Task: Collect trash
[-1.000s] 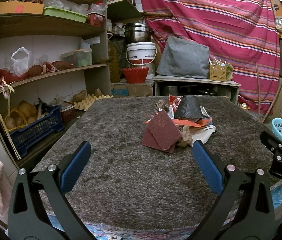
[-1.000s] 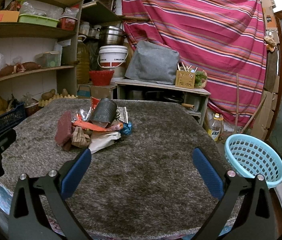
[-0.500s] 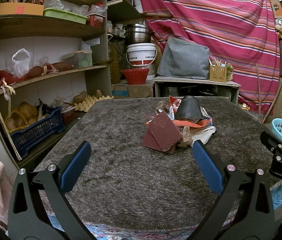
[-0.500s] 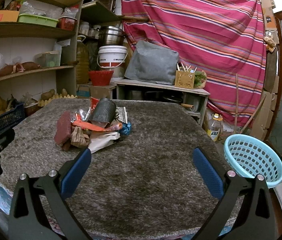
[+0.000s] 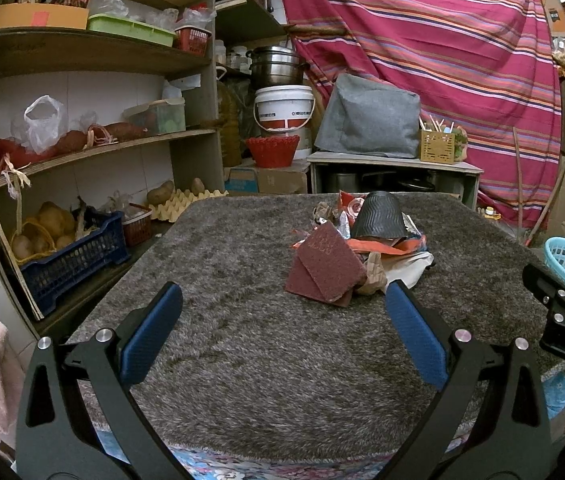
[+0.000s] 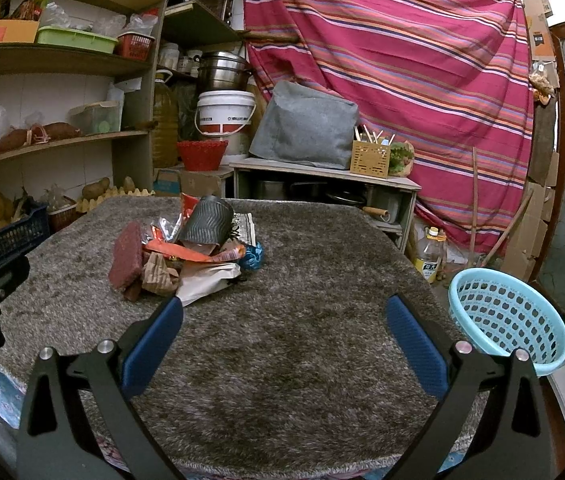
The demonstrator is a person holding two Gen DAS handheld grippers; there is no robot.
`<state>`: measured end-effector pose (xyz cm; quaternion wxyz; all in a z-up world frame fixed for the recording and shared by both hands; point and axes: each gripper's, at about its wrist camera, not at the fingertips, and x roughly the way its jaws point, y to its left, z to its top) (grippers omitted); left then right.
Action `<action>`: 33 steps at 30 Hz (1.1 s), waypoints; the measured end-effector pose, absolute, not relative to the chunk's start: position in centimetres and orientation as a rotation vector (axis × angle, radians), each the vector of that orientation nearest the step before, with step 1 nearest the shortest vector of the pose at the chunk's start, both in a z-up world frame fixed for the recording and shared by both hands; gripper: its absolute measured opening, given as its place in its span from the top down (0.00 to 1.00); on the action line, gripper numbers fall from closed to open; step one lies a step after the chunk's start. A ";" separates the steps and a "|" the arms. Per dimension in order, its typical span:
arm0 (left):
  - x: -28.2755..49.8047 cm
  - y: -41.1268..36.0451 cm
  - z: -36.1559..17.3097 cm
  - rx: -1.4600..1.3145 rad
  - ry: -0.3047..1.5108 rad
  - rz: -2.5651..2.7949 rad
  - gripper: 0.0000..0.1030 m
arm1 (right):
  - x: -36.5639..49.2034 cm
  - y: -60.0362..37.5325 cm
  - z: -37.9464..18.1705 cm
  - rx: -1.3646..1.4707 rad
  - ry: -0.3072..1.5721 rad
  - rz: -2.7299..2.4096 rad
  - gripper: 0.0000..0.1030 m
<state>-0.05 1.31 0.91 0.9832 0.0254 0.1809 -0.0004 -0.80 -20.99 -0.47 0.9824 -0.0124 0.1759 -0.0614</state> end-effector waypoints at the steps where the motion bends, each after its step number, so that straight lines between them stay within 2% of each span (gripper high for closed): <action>1: -0.1 1.3 0.9 0.051 0.364 -0.001 0.05 | -0.8 -21.0 -0.5 -0.027 0.354 -0.124 0.04; 23: 0.1 1.7 1.0 0.058 0.369 0.007 0.05 | -0.7 -21.6 -0.4 -0.029 0.351 -0.142 0.04; 33: 6.2 1.2 3.4 0.058 0.415 0.002 0.05 | 2.9 -24.8 2.9 -0.006 0.347 -0.190 0.04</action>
